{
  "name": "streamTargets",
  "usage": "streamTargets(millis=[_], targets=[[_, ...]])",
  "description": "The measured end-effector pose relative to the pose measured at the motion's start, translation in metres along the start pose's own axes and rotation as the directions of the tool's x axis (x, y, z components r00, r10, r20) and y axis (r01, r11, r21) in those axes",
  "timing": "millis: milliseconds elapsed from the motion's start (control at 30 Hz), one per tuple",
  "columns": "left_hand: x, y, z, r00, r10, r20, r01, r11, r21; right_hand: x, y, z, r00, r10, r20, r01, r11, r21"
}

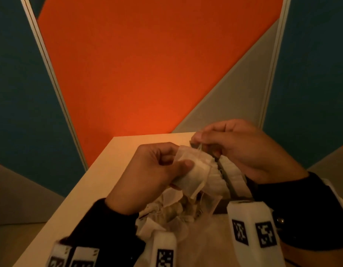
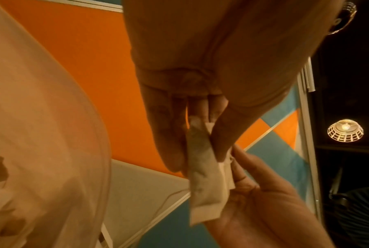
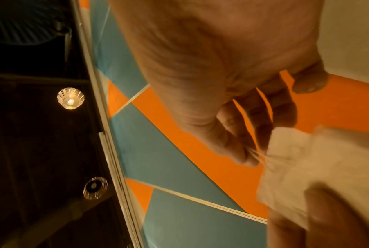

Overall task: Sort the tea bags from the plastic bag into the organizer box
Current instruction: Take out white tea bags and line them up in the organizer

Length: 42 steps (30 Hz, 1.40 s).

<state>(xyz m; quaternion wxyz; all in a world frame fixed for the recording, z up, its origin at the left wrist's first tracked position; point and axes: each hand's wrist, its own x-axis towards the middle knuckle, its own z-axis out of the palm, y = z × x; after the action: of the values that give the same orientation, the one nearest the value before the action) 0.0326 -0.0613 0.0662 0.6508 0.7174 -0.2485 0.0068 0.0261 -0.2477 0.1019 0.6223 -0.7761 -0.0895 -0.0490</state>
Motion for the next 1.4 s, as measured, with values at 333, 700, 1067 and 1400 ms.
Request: streamTargets(millis=[333,700,1067,1400], targets=[[0.021,0.002,-0.007,0.983,-0.164,0.083,0.174,0.976,-0.131,0.012,0.019,-0.047,0.935,0.143,-0.325,-0.137,0.99,0.041],[0.019,0.02,-0.005,0.993,-0.116,0.007,0.116,0.993,-0.032,-0.009,-0.013,0.012,0.989,0.065,0.131,-0.008,0.919,-0.394],[0.006,0.039,-0.028,0.986,-0.136,0.092,0.134,0.991,0.029,-0.011,-0.008,-0.025,0.995,-0.039,-0.094,0.024,0.987,-0.158],[0.003,0.036,-0.006,0.988,-0.155,0.001,0.155,0.988,-0.025,-0.01,0.001,-0.038,0.987,0.019,-0.159,-0.093,0.875,-0.475]])
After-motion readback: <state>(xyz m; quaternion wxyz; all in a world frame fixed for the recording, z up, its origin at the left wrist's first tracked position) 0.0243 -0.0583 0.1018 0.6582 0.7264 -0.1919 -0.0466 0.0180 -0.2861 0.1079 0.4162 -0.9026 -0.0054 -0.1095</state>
